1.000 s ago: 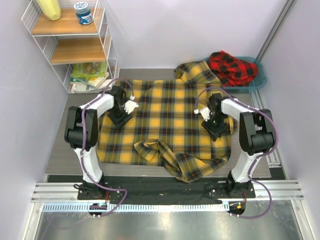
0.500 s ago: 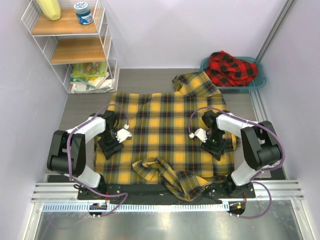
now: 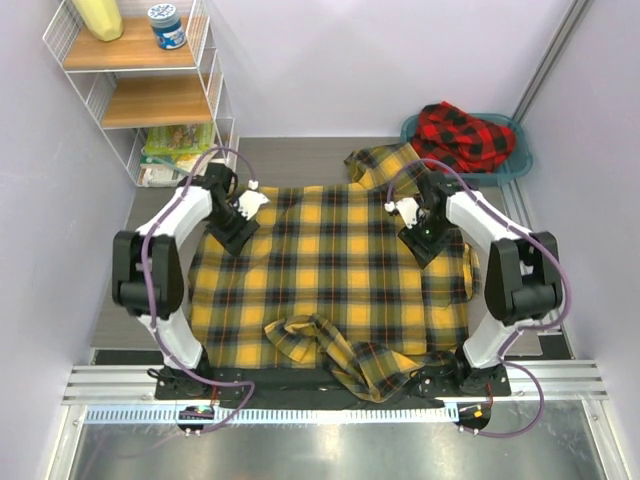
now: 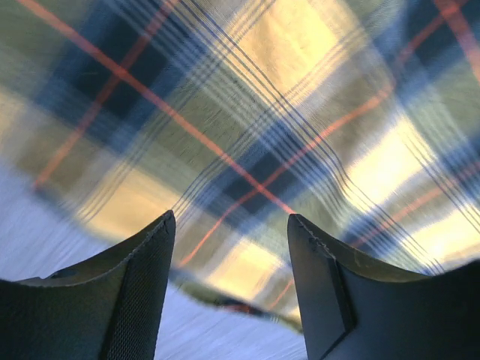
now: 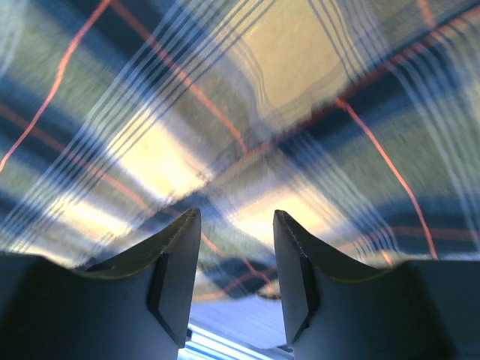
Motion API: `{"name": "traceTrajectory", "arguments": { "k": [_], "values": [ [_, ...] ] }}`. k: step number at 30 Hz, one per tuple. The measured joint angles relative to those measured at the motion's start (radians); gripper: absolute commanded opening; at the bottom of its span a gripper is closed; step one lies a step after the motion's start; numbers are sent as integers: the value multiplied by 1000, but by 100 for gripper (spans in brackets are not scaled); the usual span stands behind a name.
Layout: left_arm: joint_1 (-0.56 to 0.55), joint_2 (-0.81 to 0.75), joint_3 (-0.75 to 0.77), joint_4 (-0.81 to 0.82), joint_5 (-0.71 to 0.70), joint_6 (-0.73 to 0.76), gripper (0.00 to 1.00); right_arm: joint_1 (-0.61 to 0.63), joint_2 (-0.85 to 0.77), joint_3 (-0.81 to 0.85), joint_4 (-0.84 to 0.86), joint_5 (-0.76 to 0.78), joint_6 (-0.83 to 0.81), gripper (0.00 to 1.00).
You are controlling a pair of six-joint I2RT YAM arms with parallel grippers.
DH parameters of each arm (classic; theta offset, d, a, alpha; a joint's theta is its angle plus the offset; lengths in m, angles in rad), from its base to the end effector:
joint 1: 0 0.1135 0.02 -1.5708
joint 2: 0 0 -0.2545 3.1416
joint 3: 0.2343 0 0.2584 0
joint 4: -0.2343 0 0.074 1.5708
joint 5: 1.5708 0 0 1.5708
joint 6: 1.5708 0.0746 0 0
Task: Fold and stack the long sleeve shirts
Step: Flatten the shirt out
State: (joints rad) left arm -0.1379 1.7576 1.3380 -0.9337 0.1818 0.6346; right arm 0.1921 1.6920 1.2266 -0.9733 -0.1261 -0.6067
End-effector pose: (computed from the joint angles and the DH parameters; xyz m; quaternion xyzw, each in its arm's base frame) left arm 0.3478 -0.0619 0.1721 0.3821 0.9133 -0.0609 0.1270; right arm 0.3141 0.0706 0.1602 -0.3911 0.9158 0.0480 0.0774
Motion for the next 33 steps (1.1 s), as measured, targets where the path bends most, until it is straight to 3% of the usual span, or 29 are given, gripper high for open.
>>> {"name": "traceTrajectory", "arguments": {
  "k": [6, 13, 21, 26, 30, 33],
  "values": [
    [21, 109, -104, 48, -48, 0, 53, 0, 120, -23, 57, 6, 35, 48],
    [85, -23, -284, 103, -94, 40, 51, 35, 130, -54, 88, 3, 34, 48],
    [217, -171, -422, 31, -62, 105, 70, 111, 69, -146, 113, 13, 10, 45],
    [286, -180, -207, -99, 93, 122, 84, 114, 15, -207, 82, -13, -12, 50],
    [297, -167, 49, -79, 220, 125, 88, 89, -20, -188, 22, -80, -10, 55],
    [297, -124, 154, -20, 304, 116, 88, 35, -61, -93, 0, -142, 8, 56]
  ]
}}
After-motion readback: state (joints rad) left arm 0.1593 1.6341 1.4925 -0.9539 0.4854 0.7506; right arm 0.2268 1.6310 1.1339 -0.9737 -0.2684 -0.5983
